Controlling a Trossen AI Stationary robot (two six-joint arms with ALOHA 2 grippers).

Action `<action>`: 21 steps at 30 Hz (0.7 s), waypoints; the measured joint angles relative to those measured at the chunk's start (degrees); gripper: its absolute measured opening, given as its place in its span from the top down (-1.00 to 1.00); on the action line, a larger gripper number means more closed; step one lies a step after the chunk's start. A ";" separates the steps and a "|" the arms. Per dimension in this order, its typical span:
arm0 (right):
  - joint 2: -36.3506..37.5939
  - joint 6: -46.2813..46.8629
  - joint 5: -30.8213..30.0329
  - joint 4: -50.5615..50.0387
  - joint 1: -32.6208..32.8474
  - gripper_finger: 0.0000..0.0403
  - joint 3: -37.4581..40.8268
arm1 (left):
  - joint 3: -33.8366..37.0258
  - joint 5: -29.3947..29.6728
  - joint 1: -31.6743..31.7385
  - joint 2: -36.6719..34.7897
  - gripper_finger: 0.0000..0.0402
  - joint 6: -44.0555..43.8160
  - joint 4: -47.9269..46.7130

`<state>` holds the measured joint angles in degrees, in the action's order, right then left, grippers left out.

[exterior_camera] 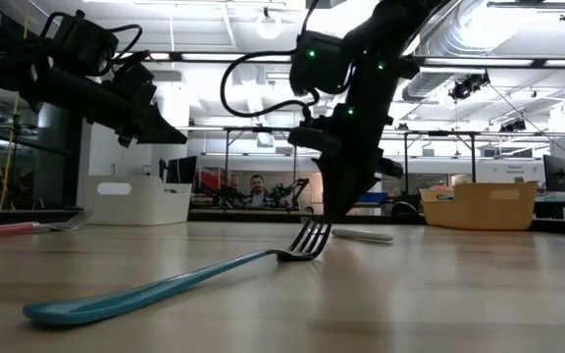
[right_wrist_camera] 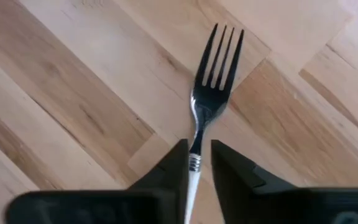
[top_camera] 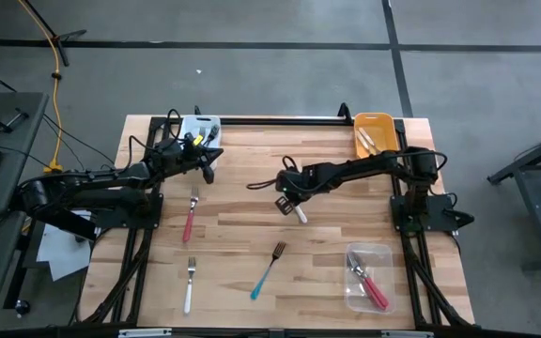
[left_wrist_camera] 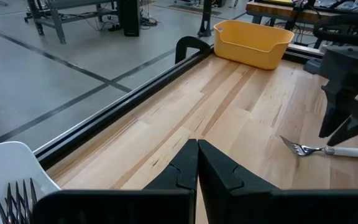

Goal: Sort silverware by color (type)
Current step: Put the top white fork into the yellow bin

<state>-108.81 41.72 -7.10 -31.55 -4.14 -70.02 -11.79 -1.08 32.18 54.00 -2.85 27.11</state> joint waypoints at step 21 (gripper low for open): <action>-3.99 -0.86 0.43 3.13 0.04 0.42 -0.11 | 0.00 -0.04 0.00 -0.02 1.00 -0.01 -0.17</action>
<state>-112.81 40.86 -6.67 -28.42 -4.10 -70.13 -11.79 -1.13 32.18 53.98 -2.86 26.94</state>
